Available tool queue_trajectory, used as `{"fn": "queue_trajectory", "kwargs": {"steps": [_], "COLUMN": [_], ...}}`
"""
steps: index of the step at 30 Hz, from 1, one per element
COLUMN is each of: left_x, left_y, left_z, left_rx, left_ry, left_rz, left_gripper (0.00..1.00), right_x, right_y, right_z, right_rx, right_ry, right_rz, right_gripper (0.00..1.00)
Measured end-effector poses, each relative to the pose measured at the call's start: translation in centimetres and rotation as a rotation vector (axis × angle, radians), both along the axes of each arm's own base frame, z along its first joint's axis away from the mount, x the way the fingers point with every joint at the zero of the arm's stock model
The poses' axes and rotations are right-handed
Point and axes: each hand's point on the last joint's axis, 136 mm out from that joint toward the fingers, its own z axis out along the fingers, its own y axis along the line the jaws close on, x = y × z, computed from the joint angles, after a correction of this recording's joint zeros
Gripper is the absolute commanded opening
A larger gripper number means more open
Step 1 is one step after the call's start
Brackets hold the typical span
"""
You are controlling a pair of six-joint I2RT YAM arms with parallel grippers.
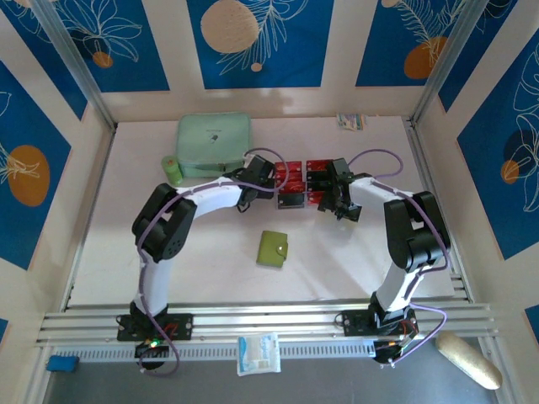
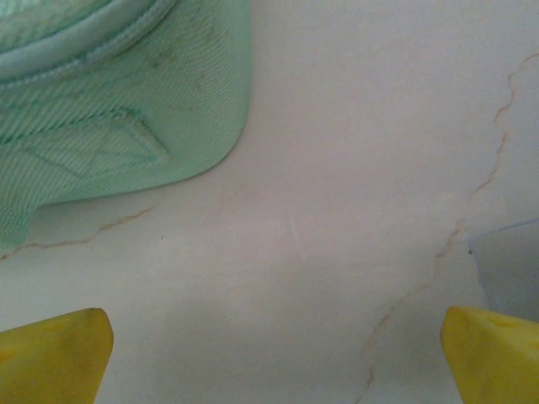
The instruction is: Put the credit cards into the card holder
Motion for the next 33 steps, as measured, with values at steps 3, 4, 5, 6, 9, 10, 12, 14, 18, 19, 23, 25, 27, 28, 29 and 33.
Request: {"fn": "queue_trajectory", "kwargs": {"steps": [3, 4, 5, 6, 9, 10, 12, 14, 18, 19, 23, 25, 27, 28, 29, 33], "left_x": [-0.1, -0.1, -0.1, -0.3, -1.2, -1.6, -2.3, -3.0, -4.5, -4.8, -6.0, -6.6, -7.3, -7.7, -8.0, -9.2], "left_y": [0.0, 0.1, 0.1, 0.2, 1.0, 1.3, 1.8, 2.4, 3.5, 3.7, 4.0, 4.0, 4.1, 4.1, 4.1, 4.5], "left_z": [0.0, -0.1, -0.1, 0.0, 0.5, 1.0, 2.4, 4.4, 8.3, 9.2, 11.0, 10.8, 10.0, 9.5, 9.0, 7.5], "left_rx": [0.012, 0.013, 0.018, 0.022, 0.033, 0.03, 0.016, -0.009, -0.084, -0.108, -0.193, -0.225, -0.25, -0.263, -0.277, -0.304], "left_ry": [0.002, 0.003, 0.004, 0.004, 0.005, 0.001, -0.017, -0.046, -0.107, -0.123, -0.151, -0.143, -0.121, -0.107, -0.093, -0.054], "left_rz": [-0.01, -0.012, -0.016, -0.019, -0.03, -0.03, -0.029, -0.028, -0.013, -0.006, 0.005, 0.007, 0.005, 0.006, 0.007, 0.019], "left_gripper": [1.0, 1.0, 1.0, 1.0, 1.0, 1.0, 1.0, 1.0, 1.0, 1.0, 1.0, 1.0, 1.0, 1.0, 1.0, 1.0], "right_x": [-0.4, -0.7, -1.2, -1.6, -3.0, -3.5, -4.6, -6.1, -9.0, -9.9, -13.4, -14.9, -16.1, -16.6, -17.0, -17.6], "right_y": [0.3, 0.5, 0.7, 1.0, 2.7, 3.4, 4.9, 6.7, 9.7, 10.6, 12.9, 13.8, 14.6, 14.9, 15.2, 16.1], "right_z": [0.4, 0.8, 1.2, 1.7, 3.4, 3.8, 4.4, 4.6, 4.5, 4.3, 3.2, 2.5, 2.0, 1.9, 1.7, 1.6], "right_rx": [0.012, 0.017, 0.021, 0.026, 0.051, 0.066, 0.103, 0.168, 0.32, 0.371, 0.512, 0.554, 0.585, 0.598, 0.609, 0.641], "right_ry": [-0.005, -0.013, -0.021, -0.028, -0.063, -0.07, -0.072, -0.06, -0.015, -0.001, 0.069, 0.105, 0.13, 0.138, 0.145, 0.152], "right_rz": [0.01, 0.016, 0.026, 0.038, 0.09, 0.111, 0.152, 0.196, 0.241, 0.248, 0.249, 0.246, 0.241, 0.239, 0.234, 0.223], "right_gripper": [0.8, 0.8, 0.8, 0.8, 0.79, 0.78, 0.73, 0.7, 0.62, 0.59, 0.5, 0.47, 0.43, 0.41, 0.39, 0.35]}}
